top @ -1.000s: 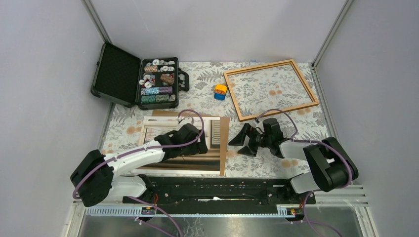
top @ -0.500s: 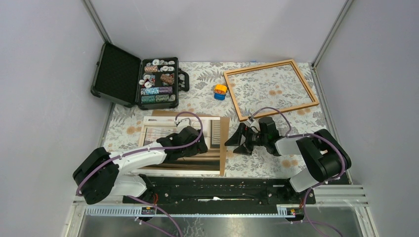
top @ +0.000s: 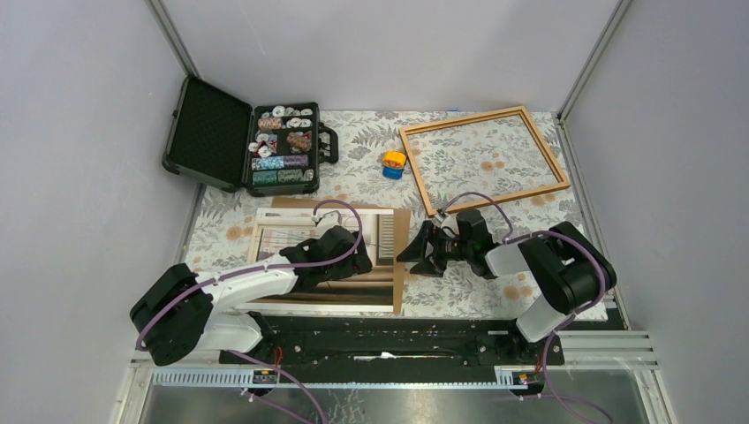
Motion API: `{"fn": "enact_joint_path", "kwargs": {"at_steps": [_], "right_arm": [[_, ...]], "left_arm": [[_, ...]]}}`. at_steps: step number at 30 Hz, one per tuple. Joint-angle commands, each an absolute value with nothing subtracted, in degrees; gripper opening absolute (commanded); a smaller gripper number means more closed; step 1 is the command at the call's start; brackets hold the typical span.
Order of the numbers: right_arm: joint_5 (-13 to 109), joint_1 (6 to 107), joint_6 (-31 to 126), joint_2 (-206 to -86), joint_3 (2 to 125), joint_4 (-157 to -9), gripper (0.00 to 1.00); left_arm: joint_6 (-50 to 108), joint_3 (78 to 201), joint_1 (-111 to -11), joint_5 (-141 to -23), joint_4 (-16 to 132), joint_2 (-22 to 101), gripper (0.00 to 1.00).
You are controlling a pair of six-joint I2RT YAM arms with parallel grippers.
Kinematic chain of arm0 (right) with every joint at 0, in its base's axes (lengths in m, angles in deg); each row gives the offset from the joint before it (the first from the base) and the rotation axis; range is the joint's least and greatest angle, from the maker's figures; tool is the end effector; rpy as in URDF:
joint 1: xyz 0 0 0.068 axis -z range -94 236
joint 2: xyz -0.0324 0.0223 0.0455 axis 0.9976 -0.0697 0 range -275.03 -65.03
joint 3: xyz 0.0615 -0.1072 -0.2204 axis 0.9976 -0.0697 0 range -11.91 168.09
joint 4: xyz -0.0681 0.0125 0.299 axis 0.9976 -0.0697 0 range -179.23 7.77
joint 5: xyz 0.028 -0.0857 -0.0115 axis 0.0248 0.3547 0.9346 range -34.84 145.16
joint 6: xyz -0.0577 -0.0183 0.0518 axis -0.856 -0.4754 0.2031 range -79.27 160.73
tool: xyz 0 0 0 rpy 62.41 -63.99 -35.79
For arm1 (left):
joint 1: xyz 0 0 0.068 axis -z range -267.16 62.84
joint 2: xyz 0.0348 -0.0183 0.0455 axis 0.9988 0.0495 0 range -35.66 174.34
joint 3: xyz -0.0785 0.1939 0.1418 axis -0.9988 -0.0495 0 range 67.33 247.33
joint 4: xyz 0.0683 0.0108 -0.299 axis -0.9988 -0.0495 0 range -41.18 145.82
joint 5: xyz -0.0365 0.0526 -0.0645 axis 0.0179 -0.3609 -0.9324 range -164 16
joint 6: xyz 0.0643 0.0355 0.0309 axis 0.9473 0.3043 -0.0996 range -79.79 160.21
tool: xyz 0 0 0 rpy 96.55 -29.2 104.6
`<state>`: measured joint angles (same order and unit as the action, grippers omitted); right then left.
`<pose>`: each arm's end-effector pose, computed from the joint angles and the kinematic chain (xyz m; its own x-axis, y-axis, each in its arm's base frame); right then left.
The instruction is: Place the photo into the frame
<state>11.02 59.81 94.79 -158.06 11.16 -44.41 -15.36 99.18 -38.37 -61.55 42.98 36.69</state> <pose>0.2428 0.1726 0.0360 -0.9651 0.1727 -0.1970 -0.1100 0.4153 0.9030 0.2036 -0.2102 0.0875 -0.8348 -0.2692 -0.4802 -0.0685 0.9163 -0.3946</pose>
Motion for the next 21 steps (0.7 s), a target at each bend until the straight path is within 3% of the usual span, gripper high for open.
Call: {"fn": "enact_joint_path", "kwargs": {"at_steps": [1,7,15,21], "right_arm": [[11.39,58.94,95.44,-159.69,10.37,-43.13,0.88],[10.29,58.96,98.27,-158.33,9.20,-39.28,0.80],[10.55,58.94,100.04,-156.53,8.49,-37.63,0.80],[15.56,58.98,95.17,-156.28,8.61,-45.50,0.80]], "left_arm": [[-16.53,96.86,-37.98,-62.88,43.15,37.95,0.99],[-16.55,96.93,-37.86,-63.18,43.43,38.20,0.99],[-16.57,96.78,-37.66,-63.03,43.43,38.08,0.99],[-16.51,96.85,-37.60,-63.05,43.51,38.27,0.99]]}}
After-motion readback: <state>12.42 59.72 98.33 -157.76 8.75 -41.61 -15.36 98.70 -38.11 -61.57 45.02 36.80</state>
